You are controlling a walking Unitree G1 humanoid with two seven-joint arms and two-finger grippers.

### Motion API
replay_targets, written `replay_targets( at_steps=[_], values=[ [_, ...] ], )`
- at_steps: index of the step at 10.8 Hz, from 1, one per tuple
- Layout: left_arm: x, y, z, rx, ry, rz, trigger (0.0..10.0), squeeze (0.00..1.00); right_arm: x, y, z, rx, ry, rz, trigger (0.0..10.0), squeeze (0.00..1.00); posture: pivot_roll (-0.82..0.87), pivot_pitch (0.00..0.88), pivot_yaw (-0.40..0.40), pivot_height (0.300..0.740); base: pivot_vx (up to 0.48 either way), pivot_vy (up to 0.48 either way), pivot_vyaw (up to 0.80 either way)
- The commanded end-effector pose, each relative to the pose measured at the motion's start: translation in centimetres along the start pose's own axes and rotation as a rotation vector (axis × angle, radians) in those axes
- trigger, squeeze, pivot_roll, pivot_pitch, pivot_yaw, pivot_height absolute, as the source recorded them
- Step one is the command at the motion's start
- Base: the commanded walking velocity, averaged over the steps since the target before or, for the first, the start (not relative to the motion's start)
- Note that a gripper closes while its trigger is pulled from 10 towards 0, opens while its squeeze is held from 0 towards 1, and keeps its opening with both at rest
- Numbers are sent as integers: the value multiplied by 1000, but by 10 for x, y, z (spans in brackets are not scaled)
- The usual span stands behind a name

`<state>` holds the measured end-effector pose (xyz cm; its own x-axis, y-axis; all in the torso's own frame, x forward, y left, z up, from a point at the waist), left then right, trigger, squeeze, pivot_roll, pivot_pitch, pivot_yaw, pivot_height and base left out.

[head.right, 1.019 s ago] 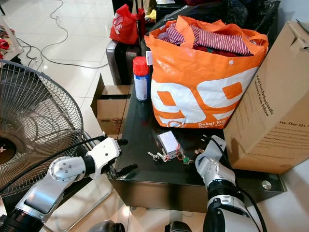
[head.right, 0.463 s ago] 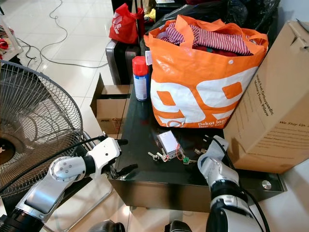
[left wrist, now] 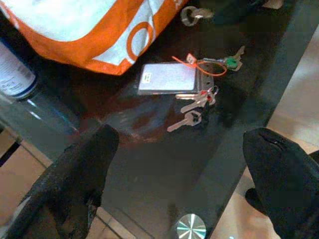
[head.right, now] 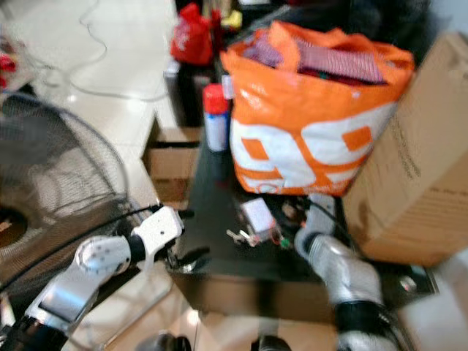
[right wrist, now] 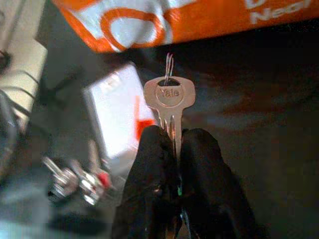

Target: Hang keys on a hook

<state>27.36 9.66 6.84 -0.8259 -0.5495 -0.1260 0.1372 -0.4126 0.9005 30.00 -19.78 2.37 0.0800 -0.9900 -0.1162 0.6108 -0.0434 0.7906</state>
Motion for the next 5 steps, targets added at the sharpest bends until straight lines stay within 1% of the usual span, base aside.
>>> replay_targets(
  at_steps=[1, 2, 3, 4, 5],
  values=[
    [-2, 1, -1, 5, 6, -3, 10000, 0, 2, -1, 2, -2, -7, -6, 0, 0, -105, 8, 47, 740, 0, 0, 0],
    [-3, 4, -5, 14, 10, -4, 10000, 0, 6, 2, 7, 8, -28, -3, 0, 0, -110, 0, 51, 740, 0, 0, 0],
    [-4, 5, -7, 19, 12, -6, 10000, 0, 12, 2, 9, -4, -73, 38, 0, 0, -114, 0, 55, 740, 0, 0, 0],
    [-5, 5, -8, 25, 24, -10, 10000, 0, 16, 2, 12, -13, -114, 119, 0, 0, -117, 0, 57, 740, 0, 0, 0],
    [-6, 5, -8, 30, 36, -10, 10000, 0, 16, 3, 13, -3, -118, 114, 0, 0, -118, 0, 57, 740, 0, 0, 0]
  ],
)
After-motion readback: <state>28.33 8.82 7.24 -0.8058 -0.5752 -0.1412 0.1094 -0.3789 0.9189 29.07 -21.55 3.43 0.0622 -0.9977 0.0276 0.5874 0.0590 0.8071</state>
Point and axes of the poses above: a point about 5 cm out from each wrist's last joint towards the gripper, its own z axis pointing back from the gripper into the wrist, its own y axis along the axis of the wrist's last joint, x = y × z, the point moved 3 cm from there along -z, pointing out of the wrist towards the gripper, and after that the axes turned 9 degrees about z, right-handed, at the moved point
